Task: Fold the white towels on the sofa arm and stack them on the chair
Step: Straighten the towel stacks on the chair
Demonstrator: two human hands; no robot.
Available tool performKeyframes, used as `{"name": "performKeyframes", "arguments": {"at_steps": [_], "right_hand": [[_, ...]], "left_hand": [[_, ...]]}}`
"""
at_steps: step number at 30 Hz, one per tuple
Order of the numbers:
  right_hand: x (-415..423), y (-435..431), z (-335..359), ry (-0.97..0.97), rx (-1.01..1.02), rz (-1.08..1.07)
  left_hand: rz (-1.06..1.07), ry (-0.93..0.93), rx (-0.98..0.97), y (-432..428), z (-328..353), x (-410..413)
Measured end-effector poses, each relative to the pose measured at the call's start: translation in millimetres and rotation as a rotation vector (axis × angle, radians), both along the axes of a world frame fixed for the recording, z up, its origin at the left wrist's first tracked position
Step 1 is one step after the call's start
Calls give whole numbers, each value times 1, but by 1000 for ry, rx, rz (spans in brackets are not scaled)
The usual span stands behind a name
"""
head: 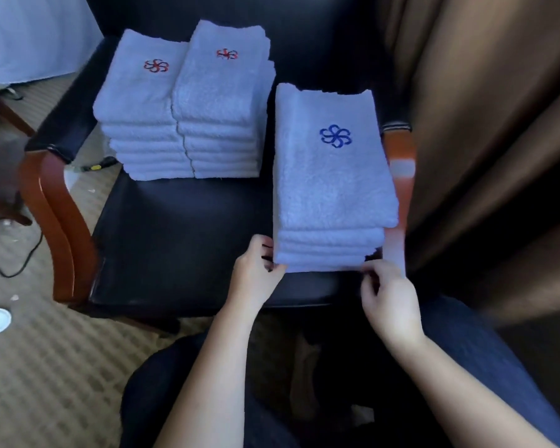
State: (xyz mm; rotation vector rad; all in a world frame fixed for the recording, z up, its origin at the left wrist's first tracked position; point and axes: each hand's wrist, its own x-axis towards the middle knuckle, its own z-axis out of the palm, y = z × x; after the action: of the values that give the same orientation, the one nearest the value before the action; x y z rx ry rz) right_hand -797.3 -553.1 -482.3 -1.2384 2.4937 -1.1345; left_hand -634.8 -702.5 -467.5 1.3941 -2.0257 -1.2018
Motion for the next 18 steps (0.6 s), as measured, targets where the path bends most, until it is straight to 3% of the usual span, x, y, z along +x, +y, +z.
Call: {"name": "performKeyframes", "arguments": {"at_steps": [3,7,11,18], "right_hand": [[-14,-2,0,-148,-122,-113],[-19,-13,-8,-155,-25,70],[-16,-21,-9,-210,-66,51],[-20,-30,0,-194,-50,-40]], "left_hand": [[-22,-4,75,-3,9,0],[-66,31,149,-5,13,5],[-23,-12,5,-8,9,6],[-6,60,-56,-7,-1,-7]]}}
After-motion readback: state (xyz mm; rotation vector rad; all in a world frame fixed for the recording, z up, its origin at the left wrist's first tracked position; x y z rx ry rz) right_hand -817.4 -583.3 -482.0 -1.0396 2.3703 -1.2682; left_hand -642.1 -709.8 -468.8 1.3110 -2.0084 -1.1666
